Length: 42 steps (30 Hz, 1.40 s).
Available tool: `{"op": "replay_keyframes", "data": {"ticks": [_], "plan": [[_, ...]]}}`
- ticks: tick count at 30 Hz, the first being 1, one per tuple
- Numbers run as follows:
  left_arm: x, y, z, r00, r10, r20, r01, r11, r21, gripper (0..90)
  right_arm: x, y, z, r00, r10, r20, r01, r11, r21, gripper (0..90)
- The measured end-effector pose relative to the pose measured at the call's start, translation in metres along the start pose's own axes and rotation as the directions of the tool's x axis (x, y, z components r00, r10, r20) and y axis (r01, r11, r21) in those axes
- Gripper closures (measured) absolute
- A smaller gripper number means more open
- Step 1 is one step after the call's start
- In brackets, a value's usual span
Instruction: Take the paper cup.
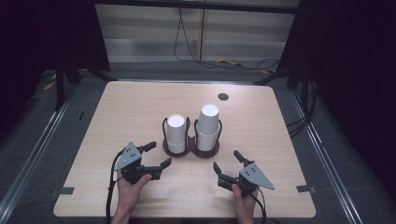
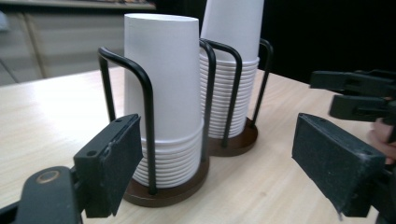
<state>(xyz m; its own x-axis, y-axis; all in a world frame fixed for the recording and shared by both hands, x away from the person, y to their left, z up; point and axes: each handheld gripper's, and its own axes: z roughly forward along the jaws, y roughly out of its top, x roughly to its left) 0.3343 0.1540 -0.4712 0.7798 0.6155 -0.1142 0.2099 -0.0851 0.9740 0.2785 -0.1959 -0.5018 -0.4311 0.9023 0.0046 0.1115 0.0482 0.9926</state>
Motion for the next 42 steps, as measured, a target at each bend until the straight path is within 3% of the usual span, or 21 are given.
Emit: {"op": "replay_keyframes", "data": {"ticks": [17, 23, 33, 42], "plan": [[0.007, 0.025, 0.003, 0.9994, 0.029, 0.016, -0.029, 0.9994, 0.017, 16.8, 0.0, 0.0, 0.0, 1.0, 0.0, 0.001, 0.0, 1.0, 0.002, 13.9], [0.012, 0.037, 0.003, 0.998, 0.058, 0.022, -0.059, 0.9979, 0.025, 17.3, 0.0, 0.0, 0.0, 1.0, 0.0, 0.0, 0.0, 1.0, 0.002, 14.0], [0.016, 0.05, 0.007, 0.9969, 0.062, 0.048, -0.065, 0.9962, 0.059, 17.3, 0.001, 0.0, 0.0, 1.0, 0.001, -0.002, -0.001, 1.0, 0.004, 14.2], [0.02, 0.074, 0.014, 0.9935, 0.084, 0.077, -0.092, 0.9909, 0.099, 19.5, 0.0, 0.0, 0.0, 1.0, 0.0, -0.003, 0.0, 1.0, 0.005, 14.2]]}}
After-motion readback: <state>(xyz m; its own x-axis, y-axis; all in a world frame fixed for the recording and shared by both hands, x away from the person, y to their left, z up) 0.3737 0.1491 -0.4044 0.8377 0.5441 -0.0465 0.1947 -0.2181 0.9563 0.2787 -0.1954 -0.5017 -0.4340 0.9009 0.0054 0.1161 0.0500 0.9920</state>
